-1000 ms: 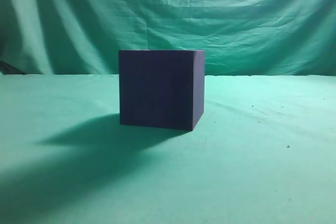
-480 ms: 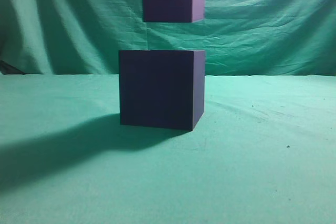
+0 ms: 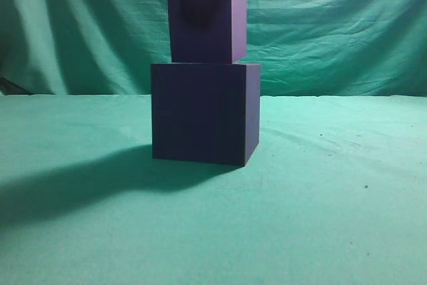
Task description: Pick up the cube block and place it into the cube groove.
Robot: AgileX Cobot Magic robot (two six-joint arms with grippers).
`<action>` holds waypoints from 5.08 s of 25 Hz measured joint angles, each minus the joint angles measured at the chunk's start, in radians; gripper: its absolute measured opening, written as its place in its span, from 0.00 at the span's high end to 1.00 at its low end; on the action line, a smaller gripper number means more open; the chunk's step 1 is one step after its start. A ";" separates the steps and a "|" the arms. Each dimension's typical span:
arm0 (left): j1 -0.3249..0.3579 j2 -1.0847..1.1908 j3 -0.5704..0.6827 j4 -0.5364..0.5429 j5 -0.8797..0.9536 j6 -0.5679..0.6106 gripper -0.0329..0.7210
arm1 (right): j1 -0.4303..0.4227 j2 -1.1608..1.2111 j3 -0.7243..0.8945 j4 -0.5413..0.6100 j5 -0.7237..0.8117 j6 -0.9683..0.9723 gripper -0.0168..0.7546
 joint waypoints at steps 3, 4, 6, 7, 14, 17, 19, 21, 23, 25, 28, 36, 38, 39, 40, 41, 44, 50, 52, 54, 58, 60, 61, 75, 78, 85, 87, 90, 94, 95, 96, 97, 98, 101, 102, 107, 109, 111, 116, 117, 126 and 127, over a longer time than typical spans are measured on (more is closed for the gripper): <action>0.000 0.000 0.000 0.000 0.000 0.000 0.96 | 0.000 0.000 0.000 0.000 0.002 -0.002 0.43; 0.000 0.000 0.000 0.000 0.000 0.000 0.96 | 0.000 0.000 0.000 0.000 0.006 -0.002 0.43; 0.000 0.000 0.000 0.000 0.000 0.000 0.96 | 0.000 0.000 0.000 0.000 0.016 -0.002 0.43; 0.000 0.000 0.000 0.000 0.000 0.000 0.96 | 0.000 0.000 0.000 0.000 0.019 -0.002 0.43; 0.000 0.000 0.000 0.000 0.000 0.000 0.96 | 0.000 0.033 -0.002 0.007 0.034 -0.004 0.43; 0.000 0.000 0.000 0.000 0.000 0.000 0.96 | 0.000 0.054 -0.002 0.009 0.034 -0.004 0.43; 0.000 0.000 0.000 0.000 0.000 0.000 0.96 | 0.000 0.060 -0.002 0.010 0.034 -0.004 0.43; 0.000 0.000 0.000 0.000 0.000 0.000 0.96 | 0.000 0.062 -0.002 0.010 0.039 -0.006 0.43; 0.000 0.000 0.000 0.000 0.000 0.000 0.96 | 0.000 0.062 -0.002 0.010 0.039 0.003 0.43; 0.000 0.000 0.000 0.000 0.000 0.000 0.96 | 0.000 0.062 -0.002 0.010 0.039 0.010 0.43; 0.000 0.000 0.000 0.000 0.000 0.000 0.96 | 0.000 0.062 -0.004 0.010 0.039 0.033 0.28; 0.000 0.000 0.000 0.000 0.000 0.000 0.96 | 0.000 0.031 -0.263 -0.063 0.234 0.269 0.22; 0.000 0.000 0.000 0.000 0.000 0.000 0.96 | 0.000 0.008 -0.344 -0.094 0.252 0.375 0.41; 0.000 0.000 0.000 0.000 0.000 0.000 0.96 | 0.000 -0.008 -0.365 -0.103 0.256 0.428 0.54; 0.000 0.000 0.000 0.000 0.000 0.000 0.96 | 0.000 -0.028 -0.382 -0.107 0.263 0.468 0.65; 0.000 0.000 0.000 0.000 0.000 0.000 0.96 | 0.000 -0.052 -0.390 -0.109 0.268 0.495 0.78; 0.000 0.000 0.000 0.000 0.000 0.000 0.96 | 0.000 -0.130 -0.382 -0.112 0.275 0.610 0.94; 0.000 0.000 0.000 0.000 0.000 0.000 0.96 | 0.000 -0.390 -0.200 -0.113 0.281 0.770 0.98; 0.000 0.000 0.000 0.000 0.000 0.000 0.96 | 0.000 -0.498 -0.103 -0.113 0.286 0.795 0.98; 0.000 0.000 0.000 0.000 0.000 0.000 0.96 | 0.000 -0.593 -0.016 -0.115 0.290 0.823 0.98; 0.000 0.000 0.000 0.000 0.000 0.000 0.96 | 0.000 -0.786 0.163 -0.139 0.292 0.900 0.98; 0.000 0.000 0.000 0.000 0.000 0.000 0.96 | 0.000 -0.881 0.260 -0.146 0.289 0.928 0.98; 0.000 0.000 0.000 0.000 0.000 0.000 0.96 | 0.000 -0.932 0.300 -0.148 0.284 0.940 0.98; 0.000 0.000 0.000 0.000 0.000 0.000 0.96 | 0.000 -1.267 0.588 -0.158 0.219 0.973 0.98; 0.000 0.000 0.000 0.000 0.000 0.000 0.96 | 0.000 -1.267 0.587 -0.199 0.184 0.971 0.98; 0.000 0.000 0.000 0.000 0.000 0.000 0.96 | -0.051 -1.293 0.624 -0.224 -0.022 0.808 0.98; 0.000 0.000 0.000 0.000 0.000 0.000 0.96 | -0.111 -1.322 0.670 -0.216 -0.113 0.775 0.98; 0.000 0.000 0.000 0.000 0.000 0.000 0.96 | -0.248 -1.386 0.787 -0.206 -0.275 0.761 0.98; 0.000 0.000 0.000 0.000 0.000 0.000 0.96 | -0.436 -1.501 0.995 -0.174 -0.481 0.759 0.98; 0.000 0.000 0.000 0.000 0.000 0.000 0.96 | -0.484 -1.536 1.049 -0.165 -0.519 0.759 0.98; 0.000 0.000 0.000 0.000 0.000 0.000 0.96 | -0.530 -1.565 1.093 -0.157 -0.549 0.759 0.98; 0.000 0.000 0.000 0.000 0.000 0.000 0.96 | -0.572 -1.600 1.142 -0.147 -0.571 0.759 0.98; 0.000 0.000 0.000 0.000 0.000 0.000 0.96 | -0.604 -1.634 1.188 -0.139 -0.588 0.759 0.98; 0.000 0.000 0.000 0.000 0.000 0.000 0.96 | -0.688 -1.724 1.304 -0.135 -0.614 0.759 0.98; 0.000 0.000 0.000 0.000 0.000 0.000 0.96 | -0.709 -1.752 1.340 -0.133 -0.618 0.759 0.98; 0.000 0.000 0.000 0.000 0.000 0.000 0.96 | -0.735 -1.794 1.469 -0.131 -0.631 0.759 0.98; 0.000 0.000 0.000 0.000 0.000 0.000 0.96 | -0.735 -1.794 1.498 -0.122 -0.631 0.759 0.98; 0.000 0.000 0.000 0.000 0.000 0.000 0.96 | -0.737 -1.794 1.500 -0.113 -0.627 0.759 0.98; 0.000 0.000 0.000 0.000 0.000 0.000 0.96 | -0.737 -1.794 1.500 -0.107 -0.597 0.759 0.92; 0.000 0.000 0.000 0.000 0.000 0.000 0.96 | -0.737 -1.794 1.500 -0.107 -0.597 0.759 0.92; 0.000 0.000 0.000 0.000 0.000 0.000 0.96 | -0.738 -1.794 1.500 -0.105 -0.597 0.759 0.92; 0.000 0.000 0.000 0.000 0.000 0.000 0.96 | -0.738 -1.794 1.500 -0.105 -0.597 0.759 0.92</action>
